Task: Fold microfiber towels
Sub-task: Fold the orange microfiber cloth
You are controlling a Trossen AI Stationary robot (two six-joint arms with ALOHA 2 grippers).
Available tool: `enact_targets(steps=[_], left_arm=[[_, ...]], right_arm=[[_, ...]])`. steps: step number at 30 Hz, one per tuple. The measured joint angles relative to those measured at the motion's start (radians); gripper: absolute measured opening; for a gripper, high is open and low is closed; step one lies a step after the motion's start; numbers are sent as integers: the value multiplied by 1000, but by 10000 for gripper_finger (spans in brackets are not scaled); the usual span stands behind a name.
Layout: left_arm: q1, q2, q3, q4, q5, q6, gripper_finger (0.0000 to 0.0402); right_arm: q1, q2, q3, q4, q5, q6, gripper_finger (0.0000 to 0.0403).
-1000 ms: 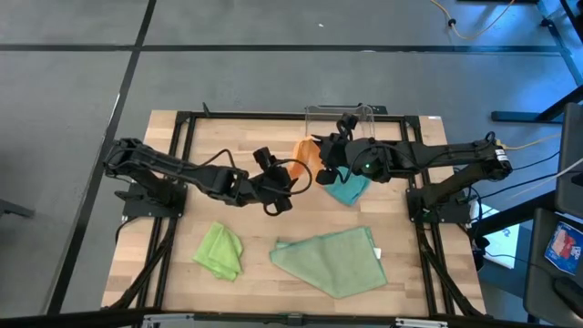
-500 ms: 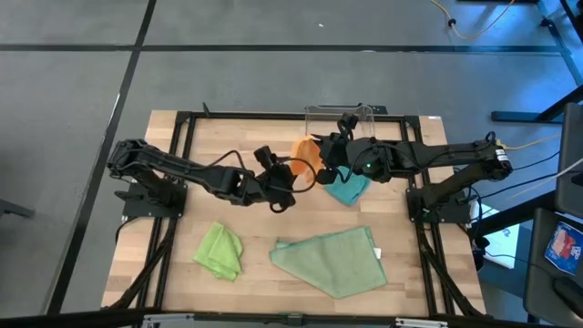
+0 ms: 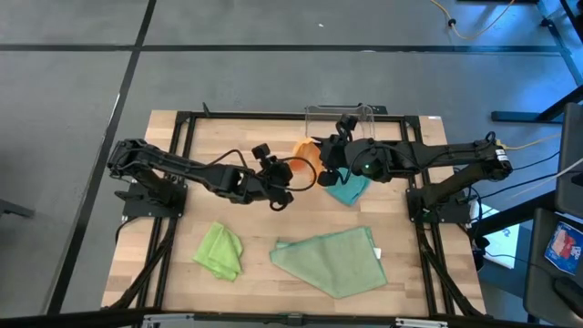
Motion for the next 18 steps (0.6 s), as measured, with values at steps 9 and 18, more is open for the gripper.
enact_targets(steps=[9,18], left_arm=[[-20,-19,3,-40,-45,-25,3],[-54,-76,115,-165,-51,-15,0]], right_arm=[[0,0,0,-106,-32,81,3],[0,-1,-63,-101,-152,169,3]])
